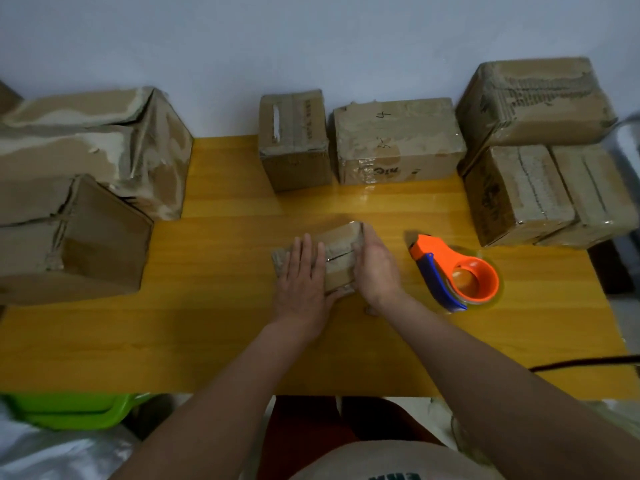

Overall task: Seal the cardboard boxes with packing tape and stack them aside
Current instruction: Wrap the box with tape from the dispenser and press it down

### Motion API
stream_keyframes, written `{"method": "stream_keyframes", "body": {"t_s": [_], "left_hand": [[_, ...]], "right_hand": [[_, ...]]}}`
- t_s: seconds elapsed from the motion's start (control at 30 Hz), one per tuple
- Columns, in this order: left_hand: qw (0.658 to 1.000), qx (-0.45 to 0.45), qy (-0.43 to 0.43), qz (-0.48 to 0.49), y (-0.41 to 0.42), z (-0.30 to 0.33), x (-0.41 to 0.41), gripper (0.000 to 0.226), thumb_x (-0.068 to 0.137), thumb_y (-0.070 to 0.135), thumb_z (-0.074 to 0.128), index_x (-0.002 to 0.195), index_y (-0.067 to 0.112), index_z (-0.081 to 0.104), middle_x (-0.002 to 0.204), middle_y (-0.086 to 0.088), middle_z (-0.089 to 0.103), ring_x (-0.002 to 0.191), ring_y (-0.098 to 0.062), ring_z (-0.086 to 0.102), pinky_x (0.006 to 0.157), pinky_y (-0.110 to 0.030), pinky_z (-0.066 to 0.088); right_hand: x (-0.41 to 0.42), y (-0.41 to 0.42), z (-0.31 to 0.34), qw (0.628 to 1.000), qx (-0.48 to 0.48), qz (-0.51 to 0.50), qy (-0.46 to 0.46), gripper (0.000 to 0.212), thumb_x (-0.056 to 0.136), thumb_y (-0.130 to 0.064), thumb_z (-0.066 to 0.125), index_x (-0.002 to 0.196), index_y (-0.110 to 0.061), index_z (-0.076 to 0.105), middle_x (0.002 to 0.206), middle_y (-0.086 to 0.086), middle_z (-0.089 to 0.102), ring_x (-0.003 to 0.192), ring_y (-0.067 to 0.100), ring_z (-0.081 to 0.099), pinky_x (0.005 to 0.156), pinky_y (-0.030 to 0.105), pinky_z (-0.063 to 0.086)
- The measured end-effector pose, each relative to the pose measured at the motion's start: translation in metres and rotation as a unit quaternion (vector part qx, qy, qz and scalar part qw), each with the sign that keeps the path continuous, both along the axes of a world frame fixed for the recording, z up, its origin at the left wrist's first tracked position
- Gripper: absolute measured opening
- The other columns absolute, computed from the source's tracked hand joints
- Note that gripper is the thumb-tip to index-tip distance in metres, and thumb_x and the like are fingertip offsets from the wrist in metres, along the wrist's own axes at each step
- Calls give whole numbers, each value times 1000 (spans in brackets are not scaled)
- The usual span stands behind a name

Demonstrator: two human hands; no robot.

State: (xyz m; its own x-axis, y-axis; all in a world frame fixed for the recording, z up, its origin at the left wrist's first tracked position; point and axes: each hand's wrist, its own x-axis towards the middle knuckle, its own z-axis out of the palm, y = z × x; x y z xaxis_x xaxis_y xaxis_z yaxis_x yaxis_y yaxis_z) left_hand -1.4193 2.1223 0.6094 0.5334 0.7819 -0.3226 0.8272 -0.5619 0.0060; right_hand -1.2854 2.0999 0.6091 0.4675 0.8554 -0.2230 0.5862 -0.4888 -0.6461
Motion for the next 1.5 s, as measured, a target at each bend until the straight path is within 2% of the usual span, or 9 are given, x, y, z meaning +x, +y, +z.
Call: {"method": "stream_keyframes", "body": {"t_s": [0.33, 0.6, 0.77, 0.93, 1.07, 1.13, 1.23, 1.4, 1.5], "left_hand": [[998, -1, -54, -18, 1, -8, -6, 76, 86, 76, 6, 151, 40, -10, 156, -12, -31, 143, -29, -31, 114, -46, -20], [948, -36, -102, 298, 14, 2, 13, 77, 99, 56, 25, 154, 12, -6, 160, -20, -12, 148, -37, 0, 118, -46, 11], [985, -30, -98, 138, 43, 3, 5, 72, 99, 56, 27, 155, 19, 0, 161, -15, 2, 146, -35, 12, 117, -46, 16], [995, -57, -79, -22, 77, 8, 18, 67, 99, 56, 27, 155, 31, -2, 161, -5, -21, 147, -28, -19, 117, -50, -6], [994, -15, -107, 23, 31, 20, 35, 71, 99, 43, 32, 155, 20, -5, 159, -15, -21, 146, -32, -22, 119, -47, -11], [992, -59, -113, -4, 0, 16, 35, 76, 95, 55, 15, 155, 12, -5, 159, -19, -19, 146, -32, -21, 118, -43, -12], [994, -51, -69, -63, -9, 5, 30, 91, 86, 71, 2, 154, 11, -10, 157, -18, -24, 145, -30, -25, 119, -41, -14], [976, 1, -32, -216, 20, 2, 26, 63, 101, 54, 22, 152, 36, -10, 160, -5, -21, 145, -31, -24, 119, -44, -12], [963, 12, -29, -269, 29, -1, 20, 55, 105, 44, 21, 149, 38, -12, 158, 5, -19, 144, -25, -24, 118, -41, -12]], "right_hand": [[22, 4, 0, 954, -52, -54, 289, 39, 102, -31, 39, 133, -11, 51, 123, 14, 61, 110, 30, 58, 96, 43, 47], [-5, -18, -8, 956, -93, -100, 259, 48, 102, -34, 36, 138, -3, 40, 134, 18, 51, 120, 34, 50, 89, 33, 42], [10, -23, -5, 978, -18, -34, 207, 86, 90, -23, 65, 153, -21, 7, 156, -1, 17, 143, 16, 17, 117, 38, 22], [13, -23, -4, 971, -4, -58, 233, 43, 88, -20, 68, 127, -8, 55, 106, 3, 62, 107, 26, 61, 89, 44, 51], [12, -26, -5, 983, 0, -106, 152, 20, 95, -22, 56, 85, -9, 66, 85, 13, 61, 81, 21, 53, 68, 33, 40], [14, -30, -4, 988, -39, -100, 109, 42, 101, -23, 43, 60, -15, 48, 77, 18, 53, 76, 20, 44, 64, 30, 29], [24, -39, -3, 990, -50, -84, 98, 39, 102, -23, 41, 73, -3, 59, 82, 22, 59, 81, 26, 53, 65, 31, 31], [53, -55, -14, 981, -14, -183, -66, 30, 94, -26, 57, 96, 3, 64, 99, 26, 64, 100, 41, 56, 81, 41, 36], [65, -68, -22, 955, -111, -230, -151, 59, 84, -36, 68, 117, 10, 48, 117, 29, 52, 111, 43, 46, 94, 45, 30]]}}
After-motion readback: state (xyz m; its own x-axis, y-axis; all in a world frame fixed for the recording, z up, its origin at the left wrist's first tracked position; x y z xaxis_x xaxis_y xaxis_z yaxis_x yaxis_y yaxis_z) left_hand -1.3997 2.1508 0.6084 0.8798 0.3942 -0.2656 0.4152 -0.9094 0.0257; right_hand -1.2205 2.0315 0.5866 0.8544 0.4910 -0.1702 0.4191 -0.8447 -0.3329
